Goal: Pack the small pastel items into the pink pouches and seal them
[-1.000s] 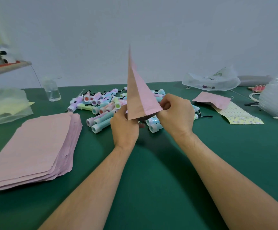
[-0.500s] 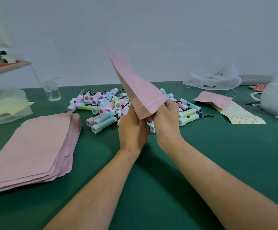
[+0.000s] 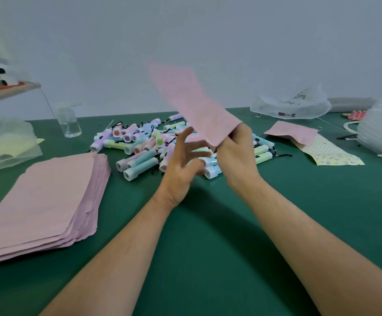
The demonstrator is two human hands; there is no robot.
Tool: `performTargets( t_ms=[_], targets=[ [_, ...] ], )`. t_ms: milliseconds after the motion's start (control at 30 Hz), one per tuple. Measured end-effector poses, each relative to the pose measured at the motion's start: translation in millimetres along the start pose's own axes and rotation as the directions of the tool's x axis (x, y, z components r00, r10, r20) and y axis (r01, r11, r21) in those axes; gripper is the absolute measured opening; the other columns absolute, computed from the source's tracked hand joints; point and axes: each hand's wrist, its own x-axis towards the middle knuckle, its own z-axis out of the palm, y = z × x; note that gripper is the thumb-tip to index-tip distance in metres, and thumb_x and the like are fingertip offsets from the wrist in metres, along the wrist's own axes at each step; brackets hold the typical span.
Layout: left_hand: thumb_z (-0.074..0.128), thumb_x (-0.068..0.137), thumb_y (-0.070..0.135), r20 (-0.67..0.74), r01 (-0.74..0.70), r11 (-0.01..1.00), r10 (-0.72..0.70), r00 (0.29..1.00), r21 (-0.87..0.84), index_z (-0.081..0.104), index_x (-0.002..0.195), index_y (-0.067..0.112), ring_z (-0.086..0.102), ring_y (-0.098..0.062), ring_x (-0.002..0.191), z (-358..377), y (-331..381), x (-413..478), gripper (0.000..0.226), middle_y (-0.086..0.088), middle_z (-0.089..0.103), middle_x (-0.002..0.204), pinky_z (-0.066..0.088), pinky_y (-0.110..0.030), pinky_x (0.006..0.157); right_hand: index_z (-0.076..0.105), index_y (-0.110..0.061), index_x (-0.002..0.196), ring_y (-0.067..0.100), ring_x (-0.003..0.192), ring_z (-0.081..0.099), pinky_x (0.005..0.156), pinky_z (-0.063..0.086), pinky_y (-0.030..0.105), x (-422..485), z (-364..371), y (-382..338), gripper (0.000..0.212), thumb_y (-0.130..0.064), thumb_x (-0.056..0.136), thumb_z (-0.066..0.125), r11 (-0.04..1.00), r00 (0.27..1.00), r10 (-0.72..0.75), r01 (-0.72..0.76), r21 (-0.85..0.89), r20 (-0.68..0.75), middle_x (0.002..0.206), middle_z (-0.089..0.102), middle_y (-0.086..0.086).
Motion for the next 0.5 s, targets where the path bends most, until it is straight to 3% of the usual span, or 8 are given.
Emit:
performTargets(
  t_ms=[33, 100, 167, 233, 333, 367, 433, 500],
  targets=[
    [0.058, 0.084, 0.027, -0.085, 0.039, 0.986, -0.053, 0.995, -0.161, 0.044, 0.15, 0.022, 0.071, -0.021, 0.111, 1.9, 4.5, 2.9, 0.067, -0.01, 0.069, 0.13, 0.062, -0.043, 0.084, 0.072, -0.004, 0.088, 0.012, 0.067, 0.056, 0.06, 0.046, 0.024, 0.9, -6.0, 0.0, 0.023, 0.01, 0.091, 0.054, 1.0, 0.999, -0.007, 0.007, -0.015, 0.031, 0.074, 0.069, 0.009],
    [0.056, 0.087, 0.036, -0.205, 0.082, 0.854, -0.214, 0.955, -0.514, 0.057, 0.14, 0.018, 0.073, -0.026, 0.108, 0.3, 13.1, 9.0, 0.056, -0.009, 0.072, 0.122, 0.062, -0.045, 0.083, 0.074, 0.005, 0.097, 0.012, 0.068, 0.06, 0.061, 0.047, 0.023, -0.4, -10.5, 2.0, 0.019, 0.012, 0.091, 0.058, 0.999, 0.996, 0.0, 0.003, -0.034, 0.087, 0.083, 0.072, 0.021],
    [0.065, 0.086, 0.062, -0.111, 0.131, 0.665, -0.309, 0.944, -0.735, 0.064, 0.13, 0.013, 0.071, -0.031, 0.107, -4.6, 19.7, 9.7, 0.066, -0.011, 0.07, 0.118, 0.06, -0.046, 0.086, 0.074, 0.005, 0.099, 0.017, 0.07, 0.064, 0.063, 0.05, 0.028, -3.4, -4.4, 6.6, 0.015, 0.008, 0.094, 0.061, 0.998, 0.988, 0.02, -0.01, -0.066, 0.151, 0.085, 0.074, 0.018],
    [0.067, 0.072, 0.088, 0.039, 0.174, 0.582, -0.237, 0.971, -0.794, 0.072, 0.12, 0.011, 0.07, -0.028, 0.114, -8.6, 26.7, 7.3, 0.091, -0.009, 0.073, 0.114, 0.054, -0.044, 0.1, 0.073, 0.007, 0.101, 0.027, 0.073, 0.061, 0.067, 0.049, 0.036, -7.8, 7.3, 12.3, 0.014, 0.006, 0.096, 0.06, 0.992, 0.973, 0.038, -0.008, -0.129, 0.228, 0.086, 0.073, 0.013],
    [0.071, 0.064, 0.09, 0.068, 0.146, 0.599, -0.151, 0.986, -0.787, 0.073, 0.12, 0.016, 0.068, -0.029, 0.126, -6.9, 27.4, 8.4, 0.093, -0.012, 0.075, 0.12, 0.044, -0.05, 0.116, 0.071, 0.004, 0.103, 0.03, 0.091, 0.065, 0.082, 0.055, 0.042, -17.3, 21.6, 16.9, 0.018, 0.004, 0.096, 0.055, 0.958, 0.927, -0.032, 0.135, -0.252, 0.373, 0.098, 0.074, 0.012],
    [0.065, 0.073, 0.09, 0.046, 0.143, 0.589, -0.176, 0.983, -0.795, 0.065, 0.127, 0.017, 0.065, -0.033, 0.129, -4.6, 26.4, 9.6, 0.091, -0.015, 0.072, 0.129, 0.044, -0.055, 0.115, 0.071, 0.0, 0.097, 0.023, 0.091, 0.064, 0.085, 0.053, 0.037, -21.8, 24.2, 16.1, 0.021, 0.003, 0.094, 0.05, 0.942, 0.901, -0.07, 0.202, -0.27, 0.428, 0.094, 0.072, 0.01],
    [0.051, 0.091, 0.084, -0.028, 0.102, 0.556, -0.22, 0.975, -0.825, 0.061, 0.126, 0.02, 0.069, -0.032, 0.124, 0.9, 23.5, 9.1, 0.074, -0.014, 0.07, 0.133, 0.055, -0.057, 0.103, 0.069, -0.009, 0.097, 0.011, 0.093, 0.055, 0.093, 0.038, 0.008, -30.0, 28.0, 14.3, 0.031, 0.003, 0.088, 0.042, 0.891, 0.854, -0.147, 0.334, -0.308, 0.5, 0.095, 0.069, 0.007],
    [0.046, 0.098, 0.077, -0.079, 0.064, 0.531, -0.243, 0.967, -0.845, 0.073, 0.113, 0.021, 0.075, -0.028, 0.11, 9.2, 21.2, 7.0, 0.064, -0.01, 0.075, 0.122, 0.06, -0.049, 0.092, 0.063, 0.003, 0.124, 0.019, 0.114, 0.04, 0.101, 0.006, -0.007, -32.2, 31.3, 16.0, 0.05, 0.006, 0.083, 0.035, 0.819, 0.853, -0.194, 0.413, -0.399, 0.485, 0.118, 0.066, 0.022]
  ],
)
